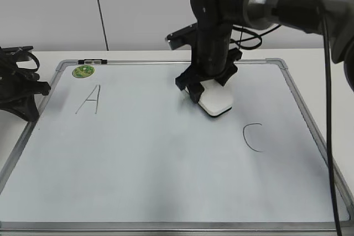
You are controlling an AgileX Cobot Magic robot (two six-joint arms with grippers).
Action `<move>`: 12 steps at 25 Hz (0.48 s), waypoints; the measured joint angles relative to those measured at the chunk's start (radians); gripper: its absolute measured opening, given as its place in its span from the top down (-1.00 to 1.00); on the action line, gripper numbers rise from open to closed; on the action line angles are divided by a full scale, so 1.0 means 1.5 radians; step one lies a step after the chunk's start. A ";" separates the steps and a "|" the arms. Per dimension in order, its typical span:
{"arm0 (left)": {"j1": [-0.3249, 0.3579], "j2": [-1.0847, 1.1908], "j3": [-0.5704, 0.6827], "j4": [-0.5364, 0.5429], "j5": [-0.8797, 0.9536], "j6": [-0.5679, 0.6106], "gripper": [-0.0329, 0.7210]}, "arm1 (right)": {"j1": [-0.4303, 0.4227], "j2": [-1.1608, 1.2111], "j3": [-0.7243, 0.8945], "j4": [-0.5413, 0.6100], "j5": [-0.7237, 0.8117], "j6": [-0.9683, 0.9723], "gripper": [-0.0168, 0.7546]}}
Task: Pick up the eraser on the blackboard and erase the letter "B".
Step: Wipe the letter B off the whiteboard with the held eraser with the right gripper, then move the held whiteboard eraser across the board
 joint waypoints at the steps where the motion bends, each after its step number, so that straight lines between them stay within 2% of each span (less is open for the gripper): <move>1: 0.000 0.000 0.000 0.000 0.000 0.000 0.85 | -0.001 -0.006 -0.018 0.000 0.015 -0.002 -0.45; 6: 0.000 0.000 0.000 0.000 -0.001 0.000 0.85 | -0.017 -0.060 -0.039 0.002 0.052 -0.008 -0.45; 12: 0.000 0.000 0.000 0.000 -0.001 0.000 0.85 | -0.096 -0.133 0.054 0.021 0.055 -0.008 -0.45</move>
